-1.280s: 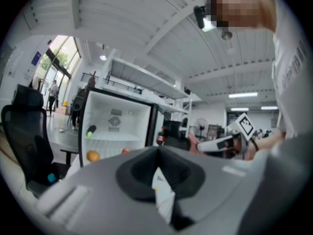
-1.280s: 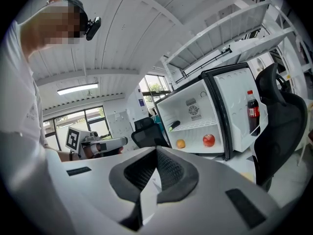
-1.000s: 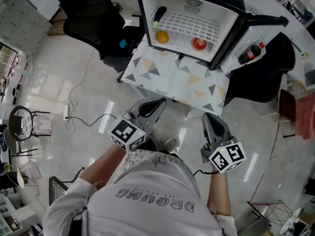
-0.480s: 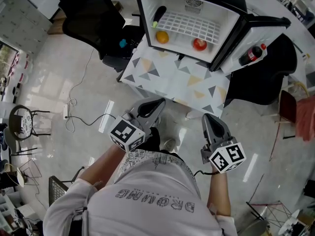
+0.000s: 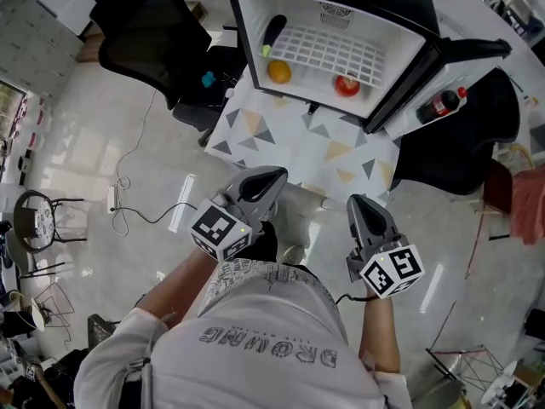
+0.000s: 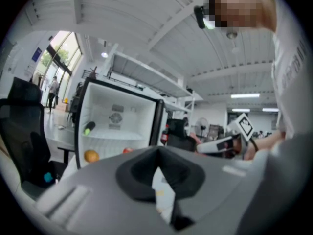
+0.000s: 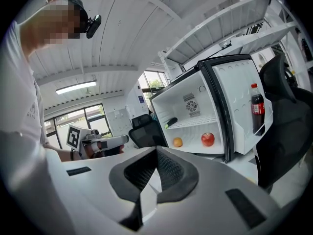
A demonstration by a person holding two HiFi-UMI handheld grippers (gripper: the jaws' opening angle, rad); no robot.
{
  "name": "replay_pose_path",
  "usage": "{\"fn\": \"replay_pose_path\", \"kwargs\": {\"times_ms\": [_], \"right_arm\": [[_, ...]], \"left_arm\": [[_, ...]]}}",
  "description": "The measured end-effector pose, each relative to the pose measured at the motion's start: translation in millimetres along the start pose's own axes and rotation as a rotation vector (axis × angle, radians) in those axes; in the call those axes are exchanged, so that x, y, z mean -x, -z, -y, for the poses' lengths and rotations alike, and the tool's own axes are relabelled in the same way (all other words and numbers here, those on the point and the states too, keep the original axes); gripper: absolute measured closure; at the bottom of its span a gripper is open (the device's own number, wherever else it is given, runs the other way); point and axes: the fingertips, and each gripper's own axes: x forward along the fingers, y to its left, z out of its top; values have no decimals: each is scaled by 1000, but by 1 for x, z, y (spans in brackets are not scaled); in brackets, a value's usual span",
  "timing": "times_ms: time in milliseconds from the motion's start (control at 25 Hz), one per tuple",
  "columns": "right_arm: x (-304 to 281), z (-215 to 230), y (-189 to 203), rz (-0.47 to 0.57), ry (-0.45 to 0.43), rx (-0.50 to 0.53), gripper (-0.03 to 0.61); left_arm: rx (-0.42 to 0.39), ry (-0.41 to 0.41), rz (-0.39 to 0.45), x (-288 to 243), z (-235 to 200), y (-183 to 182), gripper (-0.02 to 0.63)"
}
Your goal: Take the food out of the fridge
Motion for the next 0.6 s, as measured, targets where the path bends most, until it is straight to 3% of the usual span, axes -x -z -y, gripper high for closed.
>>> {"fn": "replay_pose_path", "kwargs": {"times_ms": [600], "right_arm": [[-76, 29, -26, -29, 52, -12, 578]], "left_arm": [[24, 56, -19, -46, -78, -12, 607]]}}
